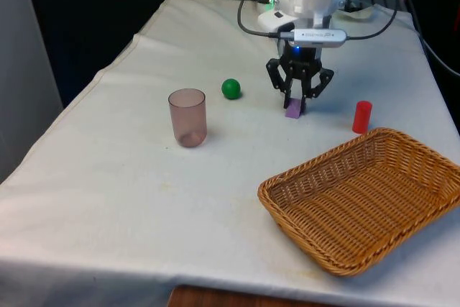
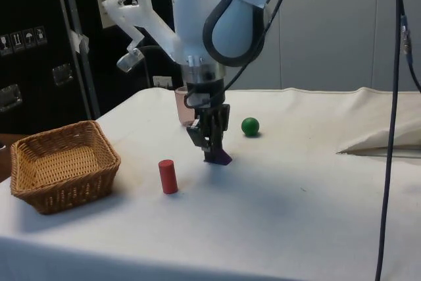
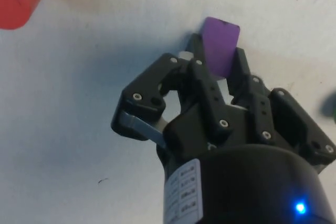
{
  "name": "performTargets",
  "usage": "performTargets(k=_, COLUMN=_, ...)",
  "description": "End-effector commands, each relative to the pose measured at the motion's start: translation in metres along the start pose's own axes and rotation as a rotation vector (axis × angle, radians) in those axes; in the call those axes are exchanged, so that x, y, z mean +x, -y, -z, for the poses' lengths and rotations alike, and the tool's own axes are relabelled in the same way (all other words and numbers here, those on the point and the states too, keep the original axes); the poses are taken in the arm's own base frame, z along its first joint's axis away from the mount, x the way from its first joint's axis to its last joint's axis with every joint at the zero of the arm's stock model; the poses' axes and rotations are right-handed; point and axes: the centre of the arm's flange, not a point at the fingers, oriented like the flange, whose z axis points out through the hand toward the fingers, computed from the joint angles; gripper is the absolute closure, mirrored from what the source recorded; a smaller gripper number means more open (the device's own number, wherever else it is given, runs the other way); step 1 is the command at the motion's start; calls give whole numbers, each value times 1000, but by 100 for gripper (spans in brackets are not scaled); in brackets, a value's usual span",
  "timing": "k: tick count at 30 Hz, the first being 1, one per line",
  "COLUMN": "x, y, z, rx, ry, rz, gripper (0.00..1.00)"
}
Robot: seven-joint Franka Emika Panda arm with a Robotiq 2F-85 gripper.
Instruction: Pick up the triangular block and place it into the basket.
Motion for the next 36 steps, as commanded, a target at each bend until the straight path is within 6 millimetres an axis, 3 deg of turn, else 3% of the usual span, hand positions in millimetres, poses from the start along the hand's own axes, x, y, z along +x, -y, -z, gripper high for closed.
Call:
performTargets(k=1, x=1, y=1, z=0, rx=3, ry=-3, rz=-5, gripper=67)
performTargets(k=16, x=33, y=2, z=50, rx=11, ry=-14, rz=-5, gripper=67)
performTargets(k=23, x=62, y=7, z=77, rx=11, ry=-10, rz=-8, gripper=67)
performTargets(k=36, x=102, y=19, z=101, rx=10, ry=-28, rz=-9, gripper=67)
